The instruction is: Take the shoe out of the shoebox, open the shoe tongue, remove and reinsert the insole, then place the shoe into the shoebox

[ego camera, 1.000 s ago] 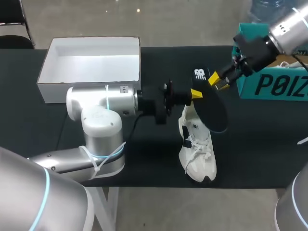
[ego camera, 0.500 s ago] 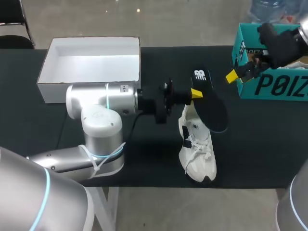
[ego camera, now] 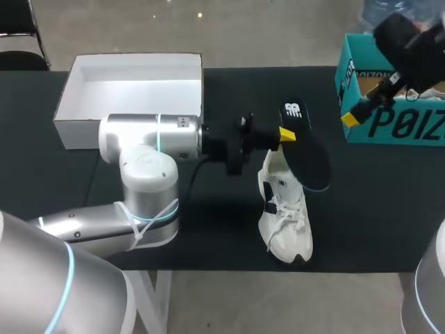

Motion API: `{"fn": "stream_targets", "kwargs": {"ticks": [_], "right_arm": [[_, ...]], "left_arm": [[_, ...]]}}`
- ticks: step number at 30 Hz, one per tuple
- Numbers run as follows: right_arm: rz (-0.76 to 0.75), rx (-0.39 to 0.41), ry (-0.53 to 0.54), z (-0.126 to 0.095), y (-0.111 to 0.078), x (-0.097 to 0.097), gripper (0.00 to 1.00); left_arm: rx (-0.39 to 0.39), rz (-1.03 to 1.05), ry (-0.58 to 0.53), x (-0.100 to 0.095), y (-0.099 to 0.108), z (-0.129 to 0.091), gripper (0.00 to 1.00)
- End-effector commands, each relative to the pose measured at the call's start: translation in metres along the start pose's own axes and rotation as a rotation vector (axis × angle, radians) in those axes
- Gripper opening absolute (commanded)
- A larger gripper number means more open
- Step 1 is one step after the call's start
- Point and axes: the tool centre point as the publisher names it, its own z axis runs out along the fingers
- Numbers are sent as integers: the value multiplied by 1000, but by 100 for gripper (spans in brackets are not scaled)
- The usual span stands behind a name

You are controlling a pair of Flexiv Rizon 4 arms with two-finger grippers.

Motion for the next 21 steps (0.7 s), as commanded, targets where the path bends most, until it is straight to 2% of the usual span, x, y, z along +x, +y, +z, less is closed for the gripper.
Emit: {"fn": "stream_targets", "kwargs": {"ticks": [1,12,21], "right_arm": [[-27,35,-28,-4,7,1,100],[-6,31,-110,-38,4,0,100],[-26,51,-97,-41,5,4,100]], "left_arm": [[-6,3,8,0,1,0,0],[-28,-3,32,5,2,-4,0],[-36,-10,44,11,3,-8,0]]}}
